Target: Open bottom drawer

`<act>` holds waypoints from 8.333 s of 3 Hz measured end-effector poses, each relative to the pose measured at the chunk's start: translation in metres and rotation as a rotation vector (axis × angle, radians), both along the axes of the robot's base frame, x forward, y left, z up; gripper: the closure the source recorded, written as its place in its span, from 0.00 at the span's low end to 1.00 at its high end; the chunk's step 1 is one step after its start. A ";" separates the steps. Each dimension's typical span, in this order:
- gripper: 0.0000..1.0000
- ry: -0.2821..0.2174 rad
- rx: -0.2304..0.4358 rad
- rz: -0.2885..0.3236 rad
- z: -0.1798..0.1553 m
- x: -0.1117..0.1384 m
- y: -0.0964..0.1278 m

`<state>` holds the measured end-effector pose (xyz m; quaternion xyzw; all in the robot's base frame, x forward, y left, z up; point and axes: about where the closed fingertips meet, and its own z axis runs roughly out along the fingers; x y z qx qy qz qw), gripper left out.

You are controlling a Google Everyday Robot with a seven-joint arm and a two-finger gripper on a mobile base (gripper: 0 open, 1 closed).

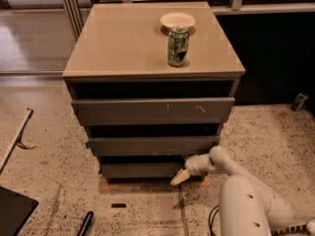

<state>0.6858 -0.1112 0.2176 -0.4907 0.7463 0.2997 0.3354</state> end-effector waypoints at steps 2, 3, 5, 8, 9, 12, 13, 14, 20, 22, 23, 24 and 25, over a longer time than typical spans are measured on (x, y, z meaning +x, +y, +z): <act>0.00 0.084 -0.037 0.011 -0.017 -0.001 0.002; 0.19 0.084 -0.037 0.011 -0.017 -0.001 0.002; 0.65 0.106 -0.051 0.006 -0.023 -0.012 -0.001; 0.17 0.127 -0.074 -0.001 -0.037 -0.043 -0.009; 0.00 0.149 -0.082 0.004 -0.052 -0.070 -0.010; 0.19 0.171 -0.092 0.018 -0.049 -0.089 -0.011; 0.42 0.189 -0.103 0.063 -0.051 -0.118 -0.014; 0.65 0.217 -0.138 0.164 -0.048 -0.159 -0.015; 0.18 -0.073 -0.049 0.297 0.072 -0.184 -0.047; 0.64 -0.077 0.030 0.160 0.056 -0.104 -0.032; 0.88 -0.019 0.067 0.183 0.021 -0.094 -0.003; 1.00 0.048 0.103 0.216 -0.015 -0.099 0.031; 1.00 0.101 0.089 0.225 -0.043 -0.106 0.052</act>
Offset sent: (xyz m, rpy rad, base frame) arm -0.0105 -0.0037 -0.0478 -0.0802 0.1576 0.0118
